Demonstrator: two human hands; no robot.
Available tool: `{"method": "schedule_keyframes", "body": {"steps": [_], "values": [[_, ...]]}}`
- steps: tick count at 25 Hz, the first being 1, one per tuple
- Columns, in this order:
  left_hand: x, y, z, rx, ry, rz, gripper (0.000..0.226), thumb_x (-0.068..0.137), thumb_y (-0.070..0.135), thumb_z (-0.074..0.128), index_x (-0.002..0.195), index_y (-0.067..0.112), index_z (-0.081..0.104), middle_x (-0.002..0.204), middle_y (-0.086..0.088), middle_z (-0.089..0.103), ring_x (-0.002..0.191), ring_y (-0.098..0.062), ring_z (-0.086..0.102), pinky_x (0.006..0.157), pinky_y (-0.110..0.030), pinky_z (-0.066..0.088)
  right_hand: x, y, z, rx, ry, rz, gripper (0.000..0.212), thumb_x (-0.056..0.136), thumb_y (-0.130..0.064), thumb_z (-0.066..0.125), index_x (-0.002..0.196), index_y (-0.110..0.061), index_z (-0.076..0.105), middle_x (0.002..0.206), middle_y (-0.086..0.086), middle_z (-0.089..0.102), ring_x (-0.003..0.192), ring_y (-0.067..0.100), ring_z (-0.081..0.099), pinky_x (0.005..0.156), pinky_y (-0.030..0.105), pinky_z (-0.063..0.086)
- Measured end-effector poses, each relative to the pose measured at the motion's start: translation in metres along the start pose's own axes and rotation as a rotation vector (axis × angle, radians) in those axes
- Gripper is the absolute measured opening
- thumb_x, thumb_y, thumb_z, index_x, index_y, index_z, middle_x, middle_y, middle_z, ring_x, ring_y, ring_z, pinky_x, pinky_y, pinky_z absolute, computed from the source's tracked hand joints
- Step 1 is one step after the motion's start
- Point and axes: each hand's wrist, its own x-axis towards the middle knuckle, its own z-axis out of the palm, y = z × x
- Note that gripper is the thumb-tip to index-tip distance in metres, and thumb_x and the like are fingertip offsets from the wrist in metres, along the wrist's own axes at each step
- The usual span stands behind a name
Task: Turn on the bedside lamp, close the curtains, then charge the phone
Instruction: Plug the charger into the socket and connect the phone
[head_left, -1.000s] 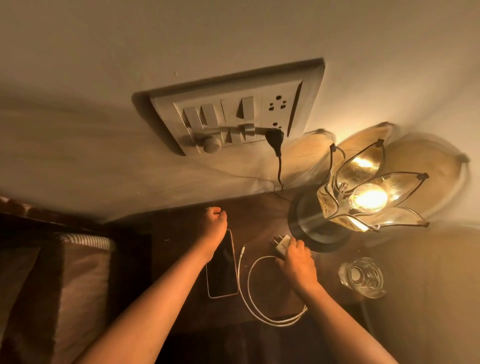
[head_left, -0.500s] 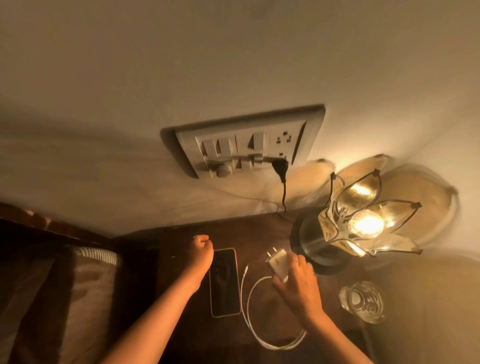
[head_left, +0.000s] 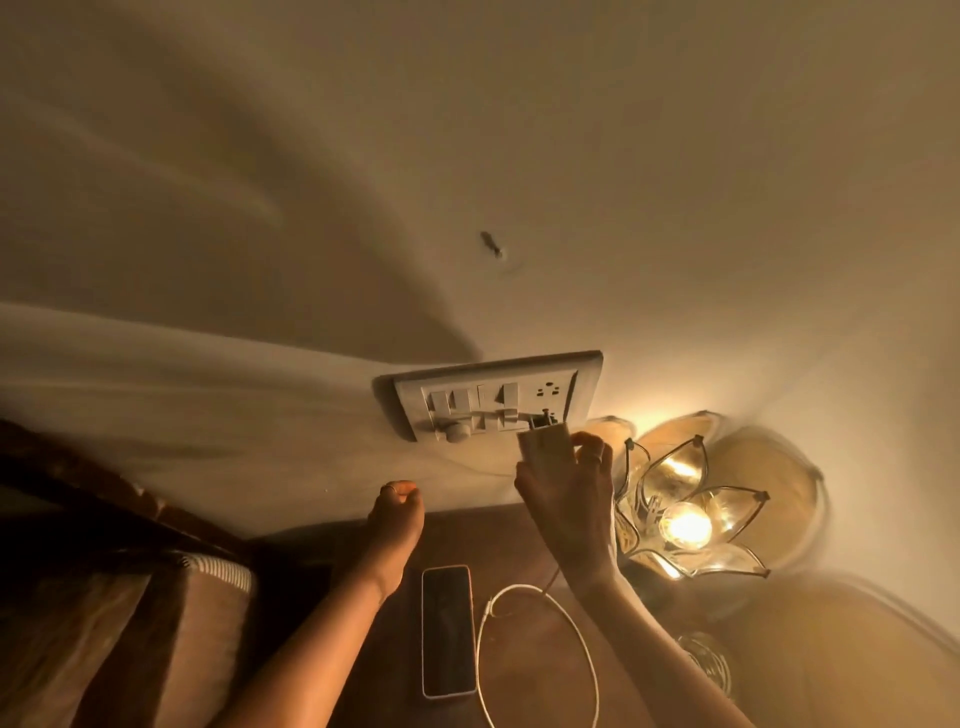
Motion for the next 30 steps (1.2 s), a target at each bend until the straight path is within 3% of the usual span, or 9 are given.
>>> {"method": "schedule_keyframes", "body": {"steps": [2,4,7,12,15,19,24,30], "values": [[-0.002,0.005,-0.004,0.001,0.007,0.004,0.035,0.097,0.024,0.039,0.127,0.010,0.049,0.128,-0.013,0.057,0.114,-0.029,0.056,0.099,-0.044,0.047,0.012,0.000,-0.001,-0.066,0.036,-0.002,0.054,0.074,-0.041,0.066,0.118,-0.012,0.051,0.114,0.003,0.048,0.092,0.007,0.042,0.072,0.012,0.045],[0.000,0.007,-0.007,0.008,0.006,0.002,0.038,0.097,0.027,0.039,0.130,0.010,0.048,0.130,-0.012,0.056,0.116,-0.028,0.056,0.100,-0.045,0.046,0.019,0.002,-0.001,-0.001,0.063,0.057,0.055,0.071,-0.040,0.070,0.116,-0.012,0.051,0.112,0.003,0.052,0.089,0.009,0.048,0.060,0.006,0.041],[0.005,0.007,-0.011,0.016,0.008,-0.006,0.040,0.097,0.028,0.039,0.131,0.010,0.047,0.130,-0.012,0.055,0.117,-0.029,0.055,0.102,-0.047,0.045,0.027,0.004,0.003,0.083,0.038,0.065,0.055,0.069,-0.037,0.073,0.113,-0.014,0.050,0.105,0.005,0.058,0.089,0.020,0.061,0.060,0.015,0.048],[0.010,0.001,-0.015,0.031,0.003,-0.016,0.038,0.097,0.028,0.039,0.128,0.009,0.048,0.123,-0.012,0.059,0.111,-0.029,0.057,0.100,-0.047,0.046,0.034,0.005,0.008,0.079,0.070,0.055,0.054,0.070,-0.036,0.073,0.113,-0.012,0.051,0.105,0.005,0.059,0.088,0.022,0.062,0.060,0.016,0.047],[0.012,0.001,-0.016,0.030,-0.001,-0.005,0.036,0.097,0.028,0.039,0.126,0.010,0.050,0.120,-0.012,0.060,0.109,-0.028,0.058,0.098,-0.045,0.048,0.034,0.006,0.011,0.018,0.068,0.024,0.054,0.073,-0.035,0.072,0.116,-0.009,0.051,0.108,0.005,0.058,0.090,0.019,0.061,0.061,0.008,0.041],[0.014,0.000,-0.018,0.027,-0.015,-0.013,0.034,0.096,0.030,0.039,0.124,0.013,0.051,0.121,-0.011,0.060,0.110,-0.028,0.058,0.098,-0.046,0.048,0.034,0.003,0.013,0.039,0.097,0.058,0.055,0.071,-0.034,0.073,0.114,-0.013,0.045,0.104,0.007,0.058,0.087,0.022,0.061,0.057,0.011,0.041],[0.016,-0.007,-0.019,0.037,-0.039,-0.029,0.033,0.096,0.033,0.038,0.122,0.016,0.051,0.120,-0.008,0.060,0.110,-0.027,0.059,0.099,-0.047,0.047,0.030,0.006,0.021,0.051,0.119,0.038,0.058,0.073,-0.032,0.074,0.115,-0.014,0.038,0.105,0.008,0.057,0.089,0.021,0.059,0.057,0.001,0.032],[0.018,-0.011,-0.021,0.041,-0.041,-0.028,0.035,0.096,0.032,0.038,0.124,0.016,0.051,0.107,-0.004,0.059,0.106,-0.026,0.059,0.098,-0.047,0.048,0.027,0.012,0.021,0.022,0.104,0.044,0.058,0.074,-0.030,0.073,0.117,-0.009,0.041,0.107,0.010,0.058,0.091,0.022,0.060,0.051,-0.003,0.032]]}}
